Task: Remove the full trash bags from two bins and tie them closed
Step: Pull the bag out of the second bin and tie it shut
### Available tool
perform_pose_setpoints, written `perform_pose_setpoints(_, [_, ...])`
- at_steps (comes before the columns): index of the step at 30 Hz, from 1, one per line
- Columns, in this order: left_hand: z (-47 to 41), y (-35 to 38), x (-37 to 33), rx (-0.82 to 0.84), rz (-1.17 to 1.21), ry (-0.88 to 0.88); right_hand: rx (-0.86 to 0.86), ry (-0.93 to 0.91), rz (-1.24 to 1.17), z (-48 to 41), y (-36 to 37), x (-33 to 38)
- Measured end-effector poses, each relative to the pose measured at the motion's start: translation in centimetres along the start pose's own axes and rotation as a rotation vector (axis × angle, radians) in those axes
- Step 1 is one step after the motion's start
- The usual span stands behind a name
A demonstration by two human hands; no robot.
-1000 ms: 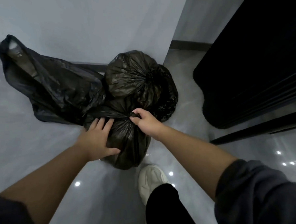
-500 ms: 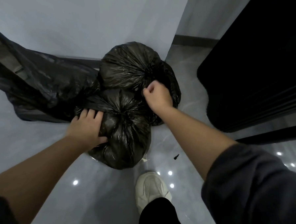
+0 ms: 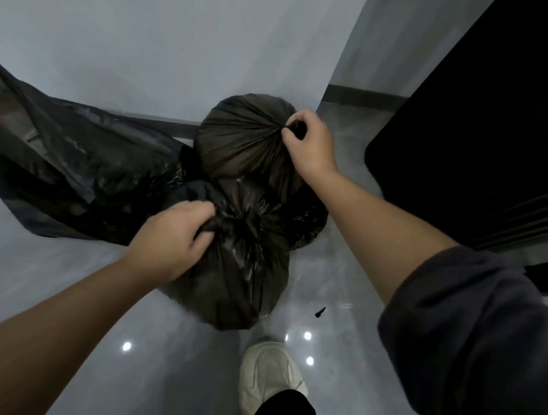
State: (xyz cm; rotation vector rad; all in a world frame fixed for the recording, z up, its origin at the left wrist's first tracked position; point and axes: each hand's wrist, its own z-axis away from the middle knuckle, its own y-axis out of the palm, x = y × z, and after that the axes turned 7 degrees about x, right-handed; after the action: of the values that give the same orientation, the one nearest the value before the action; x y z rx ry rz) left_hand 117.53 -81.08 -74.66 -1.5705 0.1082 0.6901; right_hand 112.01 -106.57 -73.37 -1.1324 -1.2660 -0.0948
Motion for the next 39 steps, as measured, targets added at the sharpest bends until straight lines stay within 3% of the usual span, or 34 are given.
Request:
perform_pose_setpoints(6, [-3.0,-4.5,-0.8,-0.399,0.198,-0.182,-0.168,-0.036,-0.071,-0.8,-3.7,1.0])
perform_pose_setpoints(12, [-7.9,-5.3,-0.5,-0.517,0.1,-0.292,-0.097,0.084,0.027,-0.2,-4.9,-2.1])
perform_pose_setpoints(15, [-9.3,-2.8,0.7,-0.402,-0.062,-0.381,0.025,0.122,0.073,0.9,-3.4,-4.0])
perform_pose_setpoints(19, [-9.8,1.6,1.7,0.044,-0.203,-0.468,0.142,0.136,0.225,1.7,-1.4,-5.0])
perform_pose_setpoints(22, [-9.7,1.6,1.3,-0.088,-0.18,-0.473,0.057,0.074,0.53,1.7,-1.6,-5.0])
perform_pose_setpoints(25, [-10.5,0.9,1.2,-0.206,-0.199,-0.409,0.038,0.127,0.642,1.8,-2.0,-5.7])
perform_pose_setpoints(28, [-11.5,1.1,1.9,-0.059,-0.164,-0.394,0.196,0.283,0.547,1.8,-1.1,-6.8])
perform_pose_setpoints(30, [-11.9,1.7,2.5,0.018,-0.171,-0.419,0.249,0.286,0.533,1.7,-0.5,-7.1])
perform_pose_setpoints(39, [-12.0,4.0,3.2,0.176,-0.386,-0.427,0.307,0.283,0.594,1.7,-0.3,-7.8])
